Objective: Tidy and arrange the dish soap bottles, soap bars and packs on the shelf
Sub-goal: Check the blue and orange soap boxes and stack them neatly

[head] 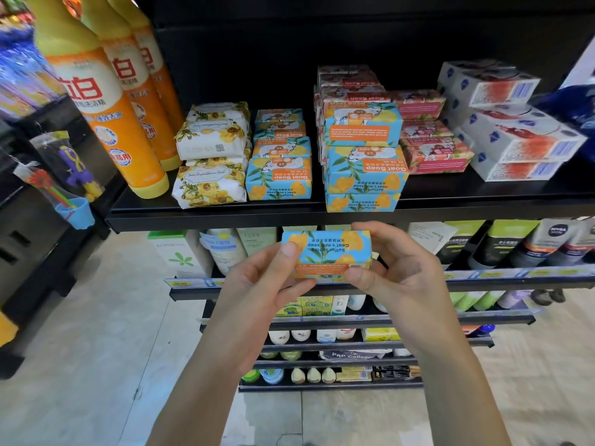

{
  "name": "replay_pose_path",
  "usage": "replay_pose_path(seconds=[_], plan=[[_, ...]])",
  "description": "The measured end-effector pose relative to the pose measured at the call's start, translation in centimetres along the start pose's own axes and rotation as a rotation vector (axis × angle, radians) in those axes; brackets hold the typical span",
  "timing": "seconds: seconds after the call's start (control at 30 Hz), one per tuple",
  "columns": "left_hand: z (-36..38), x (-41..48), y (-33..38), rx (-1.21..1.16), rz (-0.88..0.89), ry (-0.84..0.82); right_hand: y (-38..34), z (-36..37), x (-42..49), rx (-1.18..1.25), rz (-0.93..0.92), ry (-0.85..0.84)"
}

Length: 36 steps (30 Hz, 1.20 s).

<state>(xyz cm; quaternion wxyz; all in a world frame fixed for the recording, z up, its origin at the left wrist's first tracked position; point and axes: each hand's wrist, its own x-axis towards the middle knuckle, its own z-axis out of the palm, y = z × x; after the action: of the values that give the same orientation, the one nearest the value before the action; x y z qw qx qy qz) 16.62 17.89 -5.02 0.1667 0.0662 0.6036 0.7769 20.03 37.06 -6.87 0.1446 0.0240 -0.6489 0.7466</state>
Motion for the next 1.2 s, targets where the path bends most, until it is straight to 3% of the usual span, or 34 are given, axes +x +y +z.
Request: replay_pose_path(seconds=[0.23, 0.57, 0.9, 1.2], plan=[[0.0, 0.0, -0.2, -0.081, 0.008, 0.044, -0.8, 0.1, 0.0, 0.010, 0.068, -0.037], [0.4, -0.3, -0.1, -0.103, 0.030, 0.071, -1.2, 1.0, -0.2, -0.065, 0.238, 0.096], [0.4, -0.7, 0.7, -0.073, 0.023, 0.050, -1.5, 1.0, -0.4, 0.104, 0.178, 0.082], [-0.4, -0.1, 0.7, -0.039, -0.025, 0.101, -0.5, 0.1, -0.2, 0.043, 0.042, -0.011]])
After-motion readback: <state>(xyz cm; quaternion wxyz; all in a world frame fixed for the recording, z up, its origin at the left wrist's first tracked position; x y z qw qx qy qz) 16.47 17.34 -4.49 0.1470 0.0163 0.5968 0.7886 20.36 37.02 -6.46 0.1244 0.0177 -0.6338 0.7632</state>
